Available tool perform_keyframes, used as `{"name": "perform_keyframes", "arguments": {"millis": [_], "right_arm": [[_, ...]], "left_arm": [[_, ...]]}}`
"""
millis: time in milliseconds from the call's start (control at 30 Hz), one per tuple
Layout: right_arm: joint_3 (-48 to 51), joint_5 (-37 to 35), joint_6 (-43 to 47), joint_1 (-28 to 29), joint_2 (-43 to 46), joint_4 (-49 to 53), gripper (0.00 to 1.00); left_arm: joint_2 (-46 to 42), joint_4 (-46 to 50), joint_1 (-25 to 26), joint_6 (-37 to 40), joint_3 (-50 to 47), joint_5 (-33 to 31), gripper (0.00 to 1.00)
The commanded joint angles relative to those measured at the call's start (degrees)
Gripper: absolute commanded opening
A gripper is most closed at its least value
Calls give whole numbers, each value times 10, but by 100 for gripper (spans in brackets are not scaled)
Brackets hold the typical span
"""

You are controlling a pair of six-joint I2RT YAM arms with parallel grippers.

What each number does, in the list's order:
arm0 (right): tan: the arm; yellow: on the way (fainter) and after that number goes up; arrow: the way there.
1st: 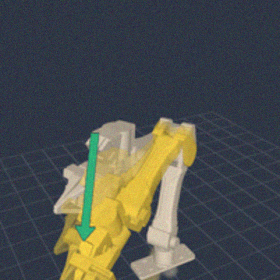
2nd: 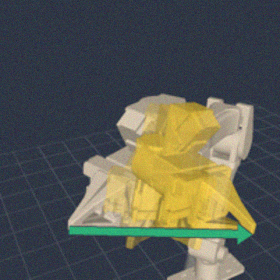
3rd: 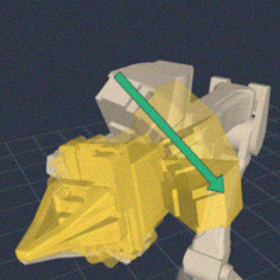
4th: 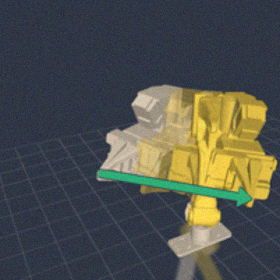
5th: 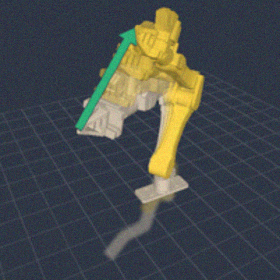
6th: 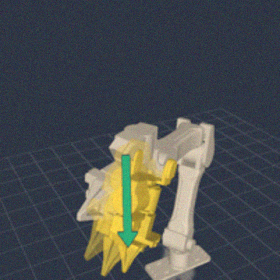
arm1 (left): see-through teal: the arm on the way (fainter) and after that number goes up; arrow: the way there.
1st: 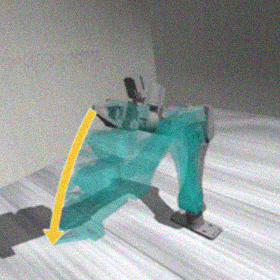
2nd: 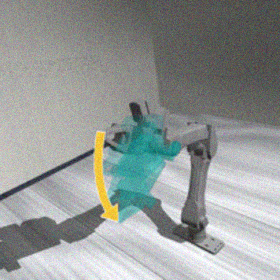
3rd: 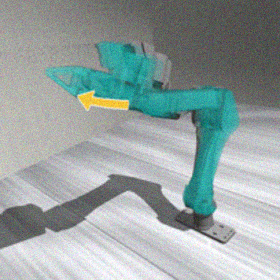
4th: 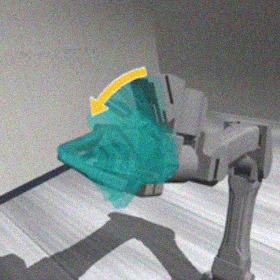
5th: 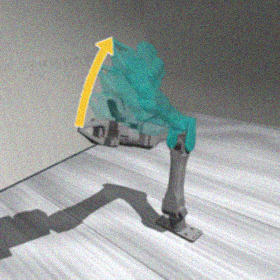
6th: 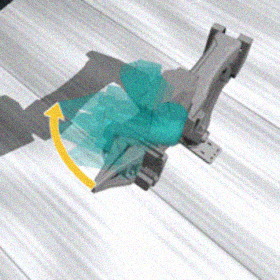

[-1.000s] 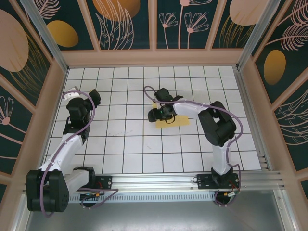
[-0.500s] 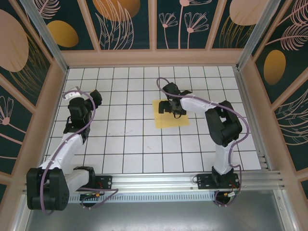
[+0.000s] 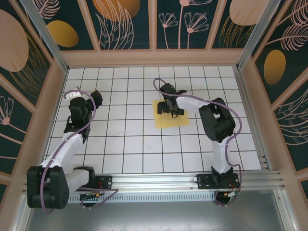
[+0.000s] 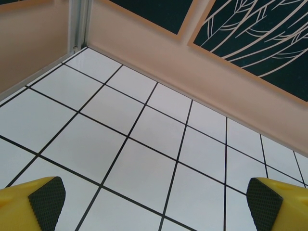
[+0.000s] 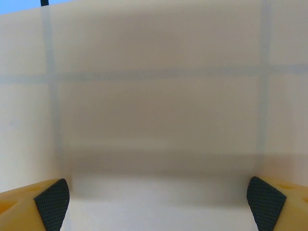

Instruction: Fold a paper plane with a square sheet of paper (pick it up from the middle)

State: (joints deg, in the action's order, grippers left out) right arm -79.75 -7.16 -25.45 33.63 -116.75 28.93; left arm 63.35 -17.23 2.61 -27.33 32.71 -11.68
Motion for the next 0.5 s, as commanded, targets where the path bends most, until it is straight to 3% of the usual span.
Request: {"name": "perform_keyframes", "arguments": {"millis": [0, 467], "right_arm": [[6, -8, 3, 5, -35, 19, 96], [52, 10, 5, 0, -46, -1, 84]], "left_arm": [[5, 1, -3, -9, 16, 10, 99], [13, 2, -3, -12, 18, 11, 99]]}}
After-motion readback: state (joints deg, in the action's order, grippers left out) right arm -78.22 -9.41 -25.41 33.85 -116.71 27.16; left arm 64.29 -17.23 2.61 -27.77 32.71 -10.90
